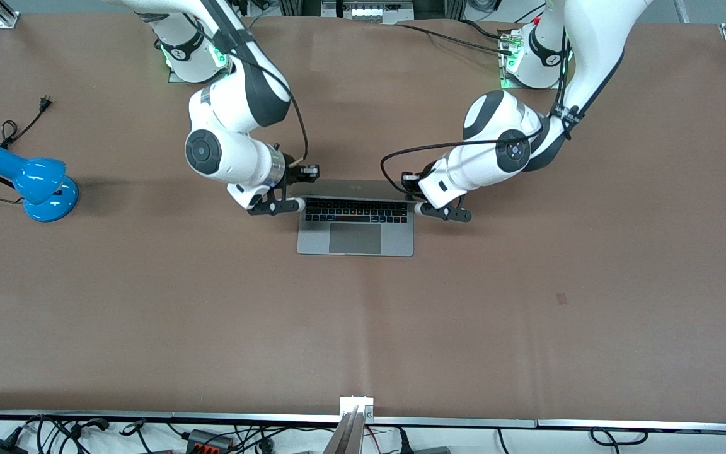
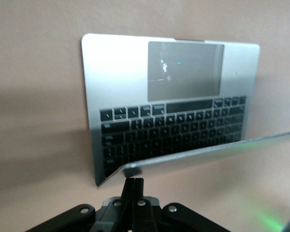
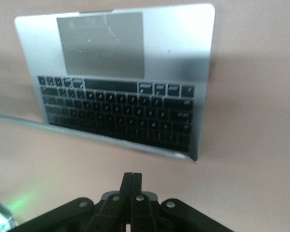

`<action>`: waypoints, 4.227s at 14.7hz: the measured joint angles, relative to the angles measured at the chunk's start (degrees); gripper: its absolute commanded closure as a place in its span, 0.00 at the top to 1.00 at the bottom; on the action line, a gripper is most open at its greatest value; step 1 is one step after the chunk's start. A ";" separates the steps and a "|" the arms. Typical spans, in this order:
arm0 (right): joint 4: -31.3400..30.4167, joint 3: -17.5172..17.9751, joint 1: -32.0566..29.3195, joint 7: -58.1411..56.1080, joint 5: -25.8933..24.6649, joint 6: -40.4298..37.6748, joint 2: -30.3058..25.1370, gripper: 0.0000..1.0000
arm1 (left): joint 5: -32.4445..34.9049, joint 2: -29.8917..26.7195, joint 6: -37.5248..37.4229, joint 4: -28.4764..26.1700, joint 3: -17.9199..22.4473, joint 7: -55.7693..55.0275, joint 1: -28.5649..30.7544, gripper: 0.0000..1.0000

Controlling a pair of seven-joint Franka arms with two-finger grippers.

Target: Close laptop with both arms from behind

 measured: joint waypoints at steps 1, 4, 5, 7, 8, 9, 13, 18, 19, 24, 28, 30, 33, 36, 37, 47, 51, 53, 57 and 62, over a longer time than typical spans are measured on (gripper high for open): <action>1.09 -0.28 0.00 0.00 -0.27 0.03 1.31 0.00 | 2.27 1.37 0.01 1.04 0.02 -1.40 -0.02 0.00; 4.51 -0.93 0.00 0.00 -0.59 1.04 5.86 0.00 | 6.59 5.75 0.07 4.06 0.08 -3.45 -0.04 0.00; 5.58 -1.18 -0.02 0.00 -1.13 1.71 7.48 0.00 | 7.24 7.03 0.09 4.79 0.10 -3.45 -0.04 0.00; 7.41 -1.41 -0.02 0.00 -2.29 3.74 10.56 0.00 | 8.76 9.33 0.18 5.87 0.14 -3.47 -0.11 0.00; 8.05 -1.42 -0.02 0.00 -2.53 4.80 11.90 0.00 | 9.56 10.28 0.26 6.31 0.16 -3.52 -0.15 0.00; 8.52 -1.42 -0.01 0.00 -2.62 5.79 13.07 0.00 | 10.13 11.07 0.28 6.72 0.20 -3.57 -0.20 0.00; 9.36 -1.42 0.12 0.00 -2.71 8.91 16.32 0.00 | 12.44 13.76 3.42 7.48 1.25 -3.91 -0.42 0.00; 9.52 -1.42 0.40 0.00 -2.96 9.91 17.17 0.00 | 16.40 16.81 4.47 7.86 1.44 -4.53 -0.54 0.00; 9.52 -1.42 0.41 0.00 -3.01 9.91 17.17 0.00 | 16.90 17.14 4.48 7.97 1.44 -4.68 -0.58 0.00; 9.53 -1.42 0.42 0.00 -3.07 9.92 17.17 0.00 | 18.13 17.41 4.49 8.04 1.44 -5.27 -0.69 0.00; 9.81 -1.62 0.58 0.00 -3.91 10.01 17.12 0.00 | 20.74 17.48 4.49 8.23 1.38 -8.15 -0.94 0.00; 10.71 -2.93 0.68 0.00 -5.11 9.67 16.64 0.00 | 21.77 17.35 4.49 8.66 1.34 -9.82 -0.97 0.00; 11.51 -6.07 0.62 0.00 -7.43 6.76 12.94 0.00 | 22.10 15.17 3.48 8.96 1.30 -10.20 -0.94 0.00; 11.61 -8.45 0.51 -0.01 -10.13 3.08 8.46 0.00 | 22.11 10.31 -2.54 9.27 1.27 -10.37 -0.80 0.00; 11.60 -9.07 0.44 0.00 -10.87 1.45 7.13 0.00 | 22.11 8.43 -4.75 9.34 1.28 -10.37 -0.68 0.00; 12.70 -21.14 0.18 -5.65 -15.89 -11.93 -2.41 1.00 | 20.05 -8.99 -21.17 9.59 7.01 -4.06 0.63 0.00; 21.84 -24.45 -1.32 -6.26 -17.45 -23.77 -3.58 1.00 | 13.97 -16.59 -28.31 9.66 14.43 5.22 1.22 0.00; 24.85 -24.62 -2.58 -6.39 -20.86 -25.29 -3.73 1.00 | 13.24 -20.70 -32.25 9.67 17.33 7.87 1.21 0.00; 25.93 -24.79 -4.69 -7.91 -21.42 -25.91 -3.80 1.00 | 9.63 -27.11 -38.78 9.77 24.18 13.59 0.87 0.08; 28.96 -17.24 -14.34 -8.34 -21.58 -26.67 -4.68 1.00 | 8.22 -30.70 -50.71 16.29 29.29 15.30 0.83 0.30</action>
